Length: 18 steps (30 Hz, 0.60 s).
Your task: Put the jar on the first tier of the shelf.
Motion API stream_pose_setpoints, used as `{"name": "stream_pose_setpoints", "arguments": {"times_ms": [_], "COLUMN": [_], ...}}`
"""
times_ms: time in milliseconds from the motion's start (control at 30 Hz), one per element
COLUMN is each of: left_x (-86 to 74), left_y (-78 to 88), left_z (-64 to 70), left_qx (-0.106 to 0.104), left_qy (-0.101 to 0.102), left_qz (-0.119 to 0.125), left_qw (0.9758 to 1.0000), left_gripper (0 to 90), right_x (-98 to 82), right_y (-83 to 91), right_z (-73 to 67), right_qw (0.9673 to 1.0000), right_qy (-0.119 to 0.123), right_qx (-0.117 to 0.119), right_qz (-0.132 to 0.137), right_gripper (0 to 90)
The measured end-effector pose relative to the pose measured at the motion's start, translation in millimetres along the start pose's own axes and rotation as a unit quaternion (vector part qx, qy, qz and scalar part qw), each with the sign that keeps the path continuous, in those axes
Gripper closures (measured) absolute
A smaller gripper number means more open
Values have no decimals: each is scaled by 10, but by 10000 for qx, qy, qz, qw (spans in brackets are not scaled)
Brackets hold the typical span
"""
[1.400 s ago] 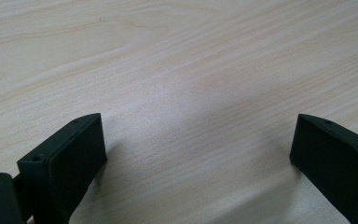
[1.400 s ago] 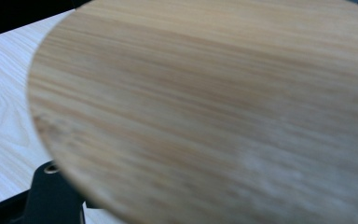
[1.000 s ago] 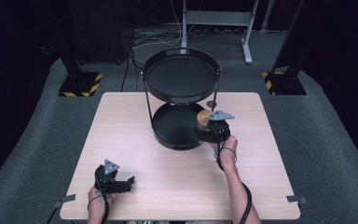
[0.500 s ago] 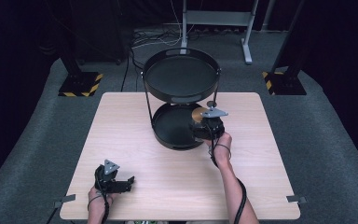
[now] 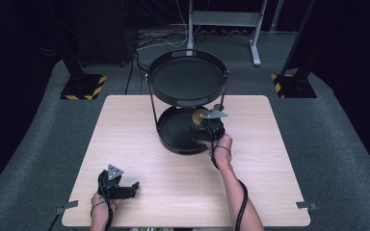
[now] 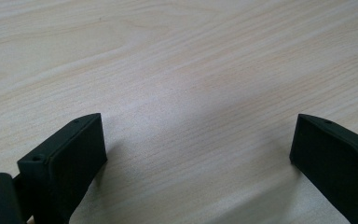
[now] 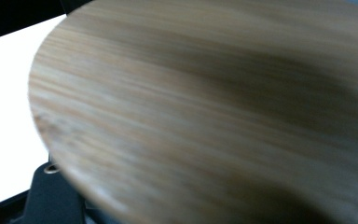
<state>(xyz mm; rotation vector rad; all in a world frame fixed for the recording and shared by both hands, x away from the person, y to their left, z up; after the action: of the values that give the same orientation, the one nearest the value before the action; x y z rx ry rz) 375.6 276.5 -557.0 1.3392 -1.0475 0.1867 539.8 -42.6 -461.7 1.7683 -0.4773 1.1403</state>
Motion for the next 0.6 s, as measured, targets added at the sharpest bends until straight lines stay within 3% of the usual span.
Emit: {"name": "stream_pose_setpoints", "arguments": {"times_ms": [600], "left_x": [0], "left_y": [0], "left_z": [0], "left_qx": [1], "left_qy": [0], "left_qz": [0], "left_qw": [10000], "left_gripper": [32], "right_x": [-58], "right_y": [-239], "right_z": [-77], "right_qw": [9999], "right_qy": [-25], "right_qx": [-14], "right_qz": [-109], "right_gripper": [255]}}
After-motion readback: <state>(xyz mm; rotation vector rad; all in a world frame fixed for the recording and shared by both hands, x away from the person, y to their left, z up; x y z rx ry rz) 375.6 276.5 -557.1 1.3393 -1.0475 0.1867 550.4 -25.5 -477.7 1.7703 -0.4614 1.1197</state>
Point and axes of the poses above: each handheld gripper's, and its own axes: y roughly backward along the jaws, x roughly out of its top, z roughly to its right, the point moved 4 cm from there along -y, roughly forward along the jaws, and after that the axes turned 10 degrees about -y, right-handed, at the moved point
